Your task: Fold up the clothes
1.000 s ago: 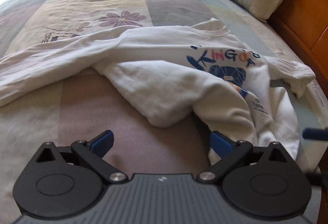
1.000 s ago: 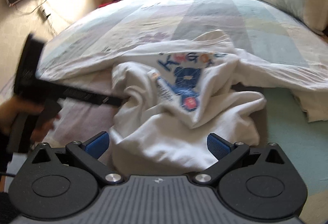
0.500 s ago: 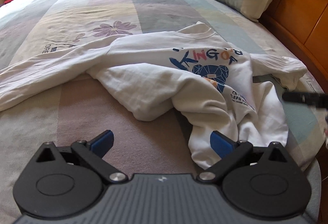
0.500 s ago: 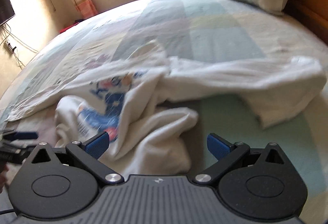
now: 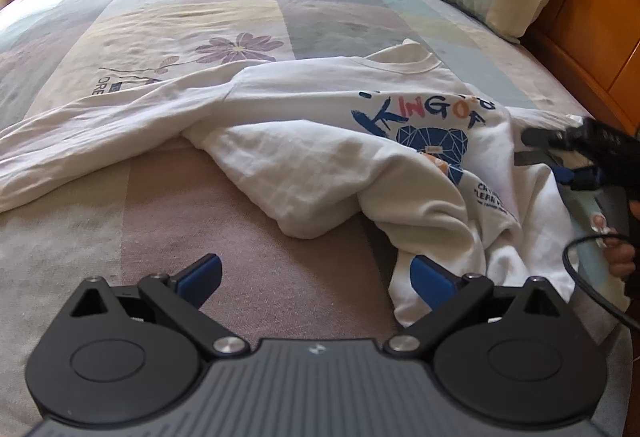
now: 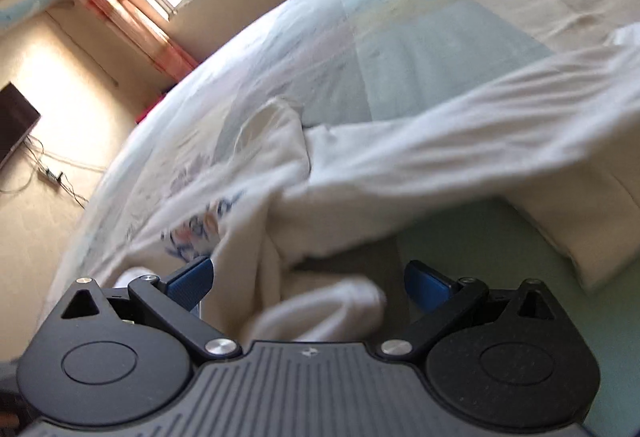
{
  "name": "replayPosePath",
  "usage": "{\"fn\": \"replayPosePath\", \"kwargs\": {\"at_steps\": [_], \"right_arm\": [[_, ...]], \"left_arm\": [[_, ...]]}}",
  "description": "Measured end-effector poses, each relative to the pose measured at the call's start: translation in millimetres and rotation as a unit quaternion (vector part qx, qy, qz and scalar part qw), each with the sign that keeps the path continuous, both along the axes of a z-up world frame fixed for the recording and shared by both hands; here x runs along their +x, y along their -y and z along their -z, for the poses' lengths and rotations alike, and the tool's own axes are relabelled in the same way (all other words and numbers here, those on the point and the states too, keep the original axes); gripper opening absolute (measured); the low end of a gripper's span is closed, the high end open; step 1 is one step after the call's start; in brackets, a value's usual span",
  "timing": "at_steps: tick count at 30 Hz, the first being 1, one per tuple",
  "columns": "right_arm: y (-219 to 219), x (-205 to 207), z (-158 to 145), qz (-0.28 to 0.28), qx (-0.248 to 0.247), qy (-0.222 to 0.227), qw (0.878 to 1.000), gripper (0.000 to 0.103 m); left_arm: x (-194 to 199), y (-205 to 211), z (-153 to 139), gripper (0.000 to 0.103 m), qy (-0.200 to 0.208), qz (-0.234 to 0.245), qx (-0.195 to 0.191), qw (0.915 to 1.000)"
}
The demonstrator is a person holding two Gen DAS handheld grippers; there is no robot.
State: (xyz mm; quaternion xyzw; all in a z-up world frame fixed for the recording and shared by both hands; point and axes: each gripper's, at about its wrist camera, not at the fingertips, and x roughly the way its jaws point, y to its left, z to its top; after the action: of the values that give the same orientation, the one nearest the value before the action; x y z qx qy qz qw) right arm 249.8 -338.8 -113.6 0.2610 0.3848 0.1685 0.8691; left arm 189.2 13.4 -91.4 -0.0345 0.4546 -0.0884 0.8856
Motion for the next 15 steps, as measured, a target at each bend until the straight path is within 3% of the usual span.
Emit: {"fn": "replayPosePath", "kwargs": {"at_steps": [7, 15], "right_arm": [[13.2, 37.2, 10.1, 0.046, 0.058, 0.038, 0.997, 0.103], [52.7, 74.8, -24.8, 0.097, 0.043, 0.079, 0.991, 0.103]], "left_arm": [[4.4, 3.4, 0.6, 0.1, -0.003, 0.002, 0.004, 1.0], [8.0, 3.7, 1.5, 0.1, -0.005, -0.002, 0.009, 0.9999]]}}
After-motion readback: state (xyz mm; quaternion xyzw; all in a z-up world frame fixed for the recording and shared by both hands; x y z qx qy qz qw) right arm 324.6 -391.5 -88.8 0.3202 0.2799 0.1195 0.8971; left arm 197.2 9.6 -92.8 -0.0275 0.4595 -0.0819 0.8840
